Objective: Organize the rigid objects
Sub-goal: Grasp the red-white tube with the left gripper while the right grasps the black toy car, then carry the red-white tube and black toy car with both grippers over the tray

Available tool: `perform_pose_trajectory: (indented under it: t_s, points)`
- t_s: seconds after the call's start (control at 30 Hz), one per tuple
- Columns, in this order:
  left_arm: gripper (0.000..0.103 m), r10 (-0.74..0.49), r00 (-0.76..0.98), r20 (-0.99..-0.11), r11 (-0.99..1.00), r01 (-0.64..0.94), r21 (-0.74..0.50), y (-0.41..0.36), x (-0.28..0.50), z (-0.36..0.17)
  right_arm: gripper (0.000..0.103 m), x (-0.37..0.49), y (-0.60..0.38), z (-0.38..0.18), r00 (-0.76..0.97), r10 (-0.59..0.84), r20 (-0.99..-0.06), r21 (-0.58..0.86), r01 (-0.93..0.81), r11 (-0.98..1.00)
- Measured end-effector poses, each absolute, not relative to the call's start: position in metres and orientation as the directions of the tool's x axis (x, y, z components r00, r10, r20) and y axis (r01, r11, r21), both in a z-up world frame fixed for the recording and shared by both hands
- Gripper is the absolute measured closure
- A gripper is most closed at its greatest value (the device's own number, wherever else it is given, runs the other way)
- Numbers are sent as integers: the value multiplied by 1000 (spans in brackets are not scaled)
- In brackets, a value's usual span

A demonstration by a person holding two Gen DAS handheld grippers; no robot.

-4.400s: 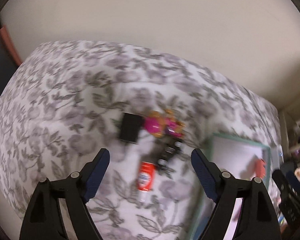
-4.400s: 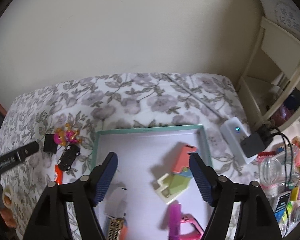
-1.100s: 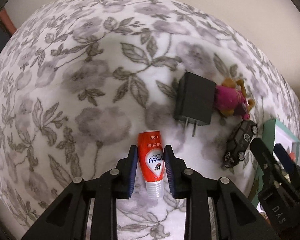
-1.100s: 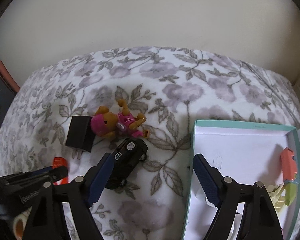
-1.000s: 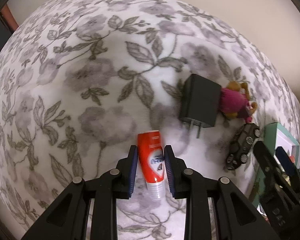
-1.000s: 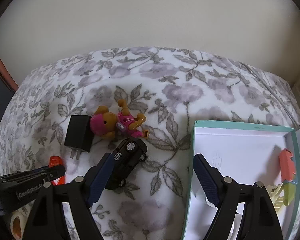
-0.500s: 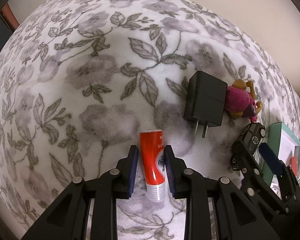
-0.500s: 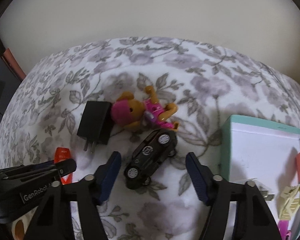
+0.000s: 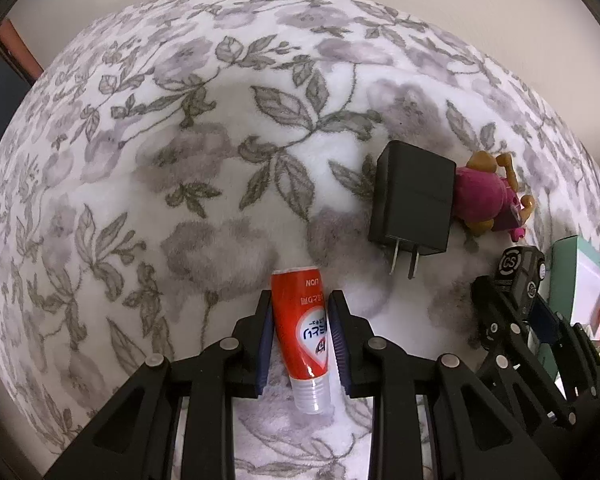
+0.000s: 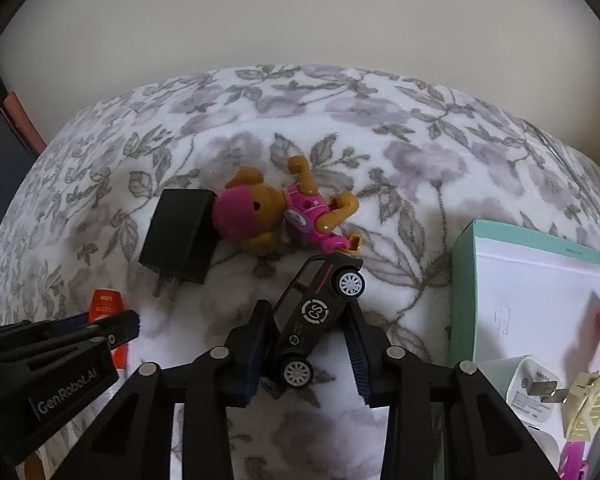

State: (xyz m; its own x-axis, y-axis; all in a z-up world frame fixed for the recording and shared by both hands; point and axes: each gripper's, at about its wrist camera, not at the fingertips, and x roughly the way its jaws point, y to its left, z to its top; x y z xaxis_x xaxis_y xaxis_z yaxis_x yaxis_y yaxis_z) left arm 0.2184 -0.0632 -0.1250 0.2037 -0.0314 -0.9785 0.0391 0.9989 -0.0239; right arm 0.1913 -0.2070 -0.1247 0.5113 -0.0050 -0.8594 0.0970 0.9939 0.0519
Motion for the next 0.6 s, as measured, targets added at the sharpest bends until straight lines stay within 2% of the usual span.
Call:
perform_pose_trajectory:
  t_s: [0.3,0.6]
  points:
    - [78,-44,209,-977,999,40,-36,-64,220,-117,72,187,-219,-119,509,57,-859,124,99,987]
    - [78,-99,309,-946,995,35,-93,-56,218,-66,72,176,-238,-83,571,102,-814,190,96,977]
